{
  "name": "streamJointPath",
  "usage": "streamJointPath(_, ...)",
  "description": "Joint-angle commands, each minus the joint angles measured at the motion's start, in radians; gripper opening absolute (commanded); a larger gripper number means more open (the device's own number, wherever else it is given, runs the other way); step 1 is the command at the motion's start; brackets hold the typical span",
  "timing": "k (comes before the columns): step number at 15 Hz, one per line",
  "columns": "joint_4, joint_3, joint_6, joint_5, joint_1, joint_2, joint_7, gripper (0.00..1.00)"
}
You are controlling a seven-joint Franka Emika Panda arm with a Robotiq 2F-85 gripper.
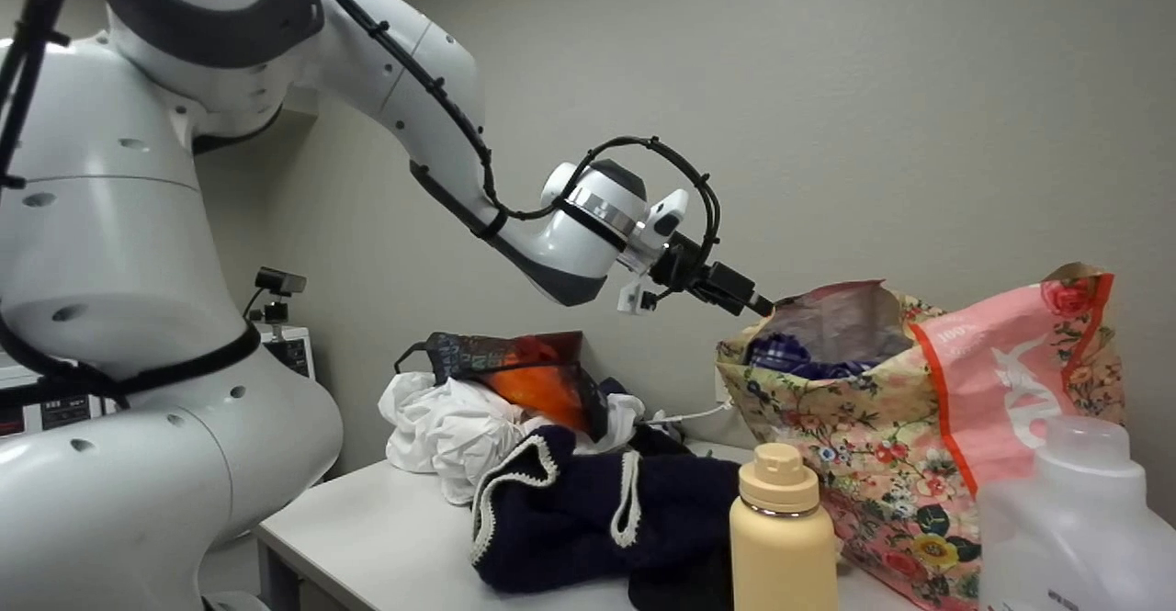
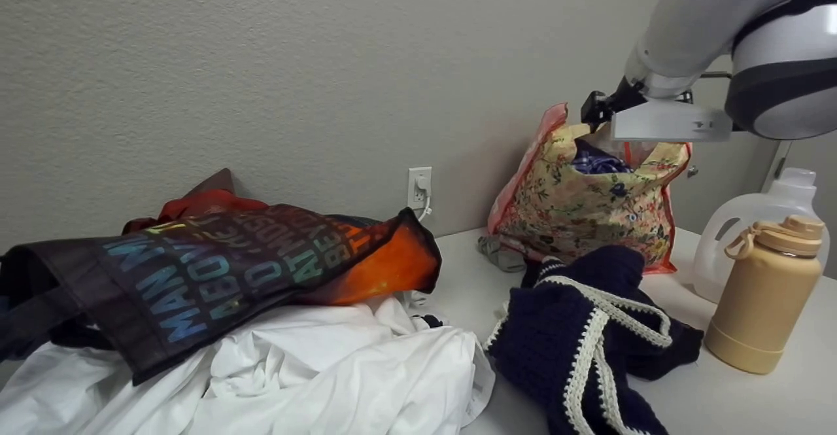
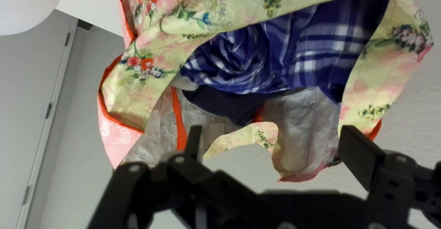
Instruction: Pick up the blue cloth from the bag and put it on the table.
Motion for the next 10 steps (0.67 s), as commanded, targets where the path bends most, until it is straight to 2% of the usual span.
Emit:
streamJointPath(1,0.090,0.118,-0.173,-0.109,-0.043,0.151,0.081,1.00)
streamJointPath(3,0.118,0.149,-0.260,-0.161,-0.040,0.227,0.106,1.00)
streamJointPath(6,0.168,0.146,-0.349,-0.236,-0.010,0.354,0.131,1.00)
streamJointPath(7,0.186,-0.048,-0.353,-0.236,0.181,0.378,0.121,1.00)
streamJointPath(8,0.213,-0.093,-0.352,-0.236,0.222,0.410,0.115,1.00)
streamJointPath(10,0.274,-0.272,-0.323,-0.200,0.386,0.461,0.096,1.00)
